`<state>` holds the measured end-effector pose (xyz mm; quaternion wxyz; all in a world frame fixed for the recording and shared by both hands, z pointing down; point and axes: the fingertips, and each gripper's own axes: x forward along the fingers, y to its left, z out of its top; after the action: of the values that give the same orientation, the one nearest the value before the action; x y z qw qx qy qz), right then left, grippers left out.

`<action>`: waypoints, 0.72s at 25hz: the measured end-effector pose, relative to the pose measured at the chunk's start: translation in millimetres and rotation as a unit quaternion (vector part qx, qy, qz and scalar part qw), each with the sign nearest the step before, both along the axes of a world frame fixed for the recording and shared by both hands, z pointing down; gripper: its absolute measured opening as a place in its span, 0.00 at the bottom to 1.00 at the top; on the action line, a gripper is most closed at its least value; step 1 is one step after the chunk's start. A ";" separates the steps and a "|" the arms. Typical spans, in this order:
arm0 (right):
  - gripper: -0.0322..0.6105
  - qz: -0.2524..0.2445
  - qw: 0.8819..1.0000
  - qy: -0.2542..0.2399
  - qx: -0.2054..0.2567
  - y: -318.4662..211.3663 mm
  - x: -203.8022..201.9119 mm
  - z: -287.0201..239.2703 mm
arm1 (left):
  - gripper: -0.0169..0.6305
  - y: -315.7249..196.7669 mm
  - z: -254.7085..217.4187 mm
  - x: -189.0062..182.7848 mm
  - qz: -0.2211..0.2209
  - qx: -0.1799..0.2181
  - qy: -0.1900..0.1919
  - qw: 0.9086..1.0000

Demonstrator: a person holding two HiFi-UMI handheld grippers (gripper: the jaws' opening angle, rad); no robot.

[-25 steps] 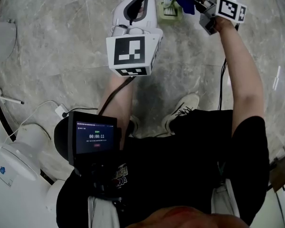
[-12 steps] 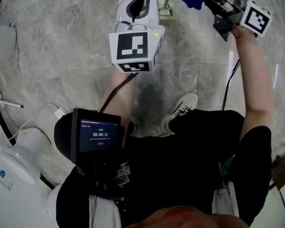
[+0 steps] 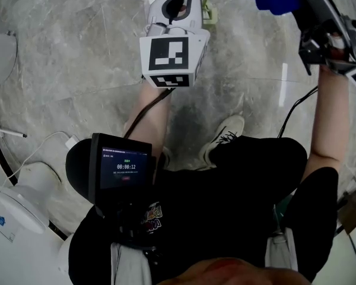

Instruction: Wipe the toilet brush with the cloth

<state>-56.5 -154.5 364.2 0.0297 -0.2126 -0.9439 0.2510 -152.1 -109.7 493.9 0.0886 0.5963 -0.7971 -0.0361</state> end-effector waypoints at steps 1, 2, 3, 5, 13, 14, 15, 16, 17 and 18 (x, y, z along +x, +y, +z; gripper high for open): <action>0.19 -0.010 1.000 -0.002 -0.003 4.8 5.0 -1.2 | 0.05 0.1 -0.2 0.0 0.000 0.001 -0.001 1.000; 0.19 -0.019 1.000 -0.004 -0.007 9.7 10.0 -2.6 | 0.05 0.6 -0.7 -0.2 0.000 0.001 -0.003 1.000; 0.19 -0.029 1.000 -0.006 -0.010 14.5 15.1 -4.1 | 0.05 1.5 -1.2 -1.2 -0.001 0.001 -0.006 1.000; 0.19 -0.049 0.999 -0.010 -0.016 24.2 25.1 -6.8 | 0.05 4.6 -0.7 -6.7 -0.007 0.000 -0.010 1.000; 0.19 -0.070 0.985 0.128 -0.096 41.4 29.9 118.6 | 0.05 9.9 -3.7 -26.2 -0.030 0.002 0.004 1.000; 0.19 -0.065 0.978 0.163 -0.113 41.9 24.3 152.7 | 0.05 9.2 -3.6 -25.4 -0.029 0.001 0.003 1.000; 0.19 -0.061 0.971 0.196 -0.126 43.3 17.6 185.0 | 0.05 8.9 -3.2 -24.5 -0.027 0.000 0.001 1.000; 0.19 -0.055 0.963 0.226 -0.134 44.8 10.6 214.7 | 0.05 9.1 -2.6 -23.6 -0.027 -0.002 -0.002 1.000; 0.19 -0.047 0.957 0.251 -0.140 45.9 4.1 240.2 | 0.05 9.6 -1.8 -22.5 -0.027 -0.004 -0.005 1.000; 0.19 -0.038 0.952 0.269 -0.144 46.0 -1.7 260.6 | 0.05 9.9 -1.3 -21.2 -0.026 -0.005 -0.006 1.000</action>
<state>-58.2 -108.6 624.8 0.2610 -0.1748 -0.8460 0.4309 -173.3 -99.8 492.6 0.0859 0.5748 -0.8132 -0.0306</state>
